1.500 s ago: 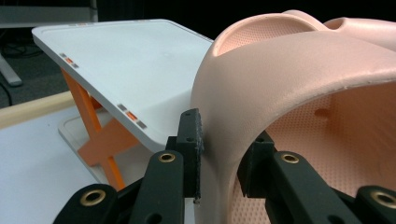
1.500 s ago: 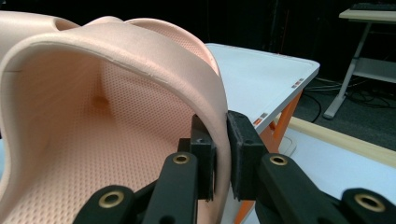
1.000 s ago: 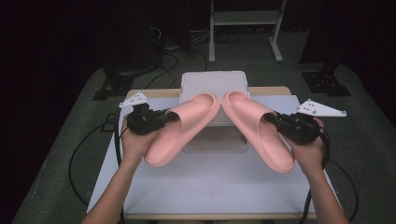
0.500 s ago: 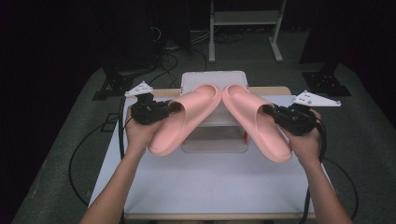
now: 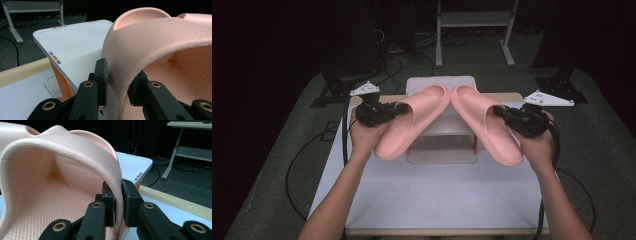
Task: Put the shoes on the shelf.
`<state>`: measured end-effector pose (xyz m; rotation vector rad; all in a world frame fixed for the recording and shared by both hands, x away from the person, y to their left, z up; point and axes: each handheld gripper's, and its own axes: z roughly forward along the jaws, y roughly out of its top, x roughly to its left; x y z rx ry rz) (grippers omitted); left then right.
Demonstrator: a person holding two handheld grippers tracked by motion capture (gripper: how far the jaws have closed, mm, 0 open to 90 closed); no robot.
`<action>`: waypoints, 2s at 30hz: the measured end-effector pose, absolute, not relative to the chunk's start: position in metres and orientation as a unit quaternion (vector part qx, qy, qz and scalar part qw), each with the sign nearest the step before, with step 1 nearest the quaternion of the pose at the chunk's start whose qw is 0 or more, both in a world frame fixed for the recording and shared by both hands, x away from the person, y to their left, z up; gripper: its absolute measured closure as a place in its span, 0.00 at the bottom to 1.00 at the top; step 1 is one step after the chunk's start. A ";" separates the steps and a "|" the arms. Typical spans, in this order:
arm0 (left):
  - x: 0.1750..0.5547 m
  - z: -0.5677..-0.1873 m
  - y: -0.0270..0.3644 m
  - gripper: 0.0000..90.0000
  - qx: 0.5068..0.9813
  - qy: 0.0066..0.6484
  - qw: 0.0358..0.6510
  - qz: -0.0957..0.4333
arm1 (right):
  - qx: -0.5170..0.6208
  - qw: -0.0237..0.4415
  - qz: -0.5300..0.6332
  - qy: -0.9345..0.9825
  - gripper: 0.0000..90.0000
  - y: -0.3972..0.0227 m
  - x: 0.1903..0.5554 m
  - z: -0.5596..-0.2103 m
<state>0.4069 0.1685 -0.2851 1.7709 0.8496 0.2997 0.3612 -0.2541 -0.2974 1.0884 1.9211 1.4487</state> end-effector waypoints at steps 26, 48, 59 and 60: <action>0.438 -0.289 0.157 0.78 0.739 0.412 0.517 0.132 | 0.453 0.238 0.510 0.692 0.88 -0.240 0.399 -0.301; 0.450 -0.287 0.145 0.71 0.742 0.422 0.503 0.135 | 0.477 0.233 0.494 0.689 0.85 -0.230 0.415 -0.303; 0.458 -0.289 0.147 0.67 0.725 0.445 0.511 0.124 | 0.483 0.246 0.481 0.689 0.84 -0.221 0.420 -0.299; 0.460 -0.290 0.148 0.67 0.724 0.448 0.510 0.124 | 0.483 0.248 0.480 0.689 0.83 -0.220 0.422 -0.299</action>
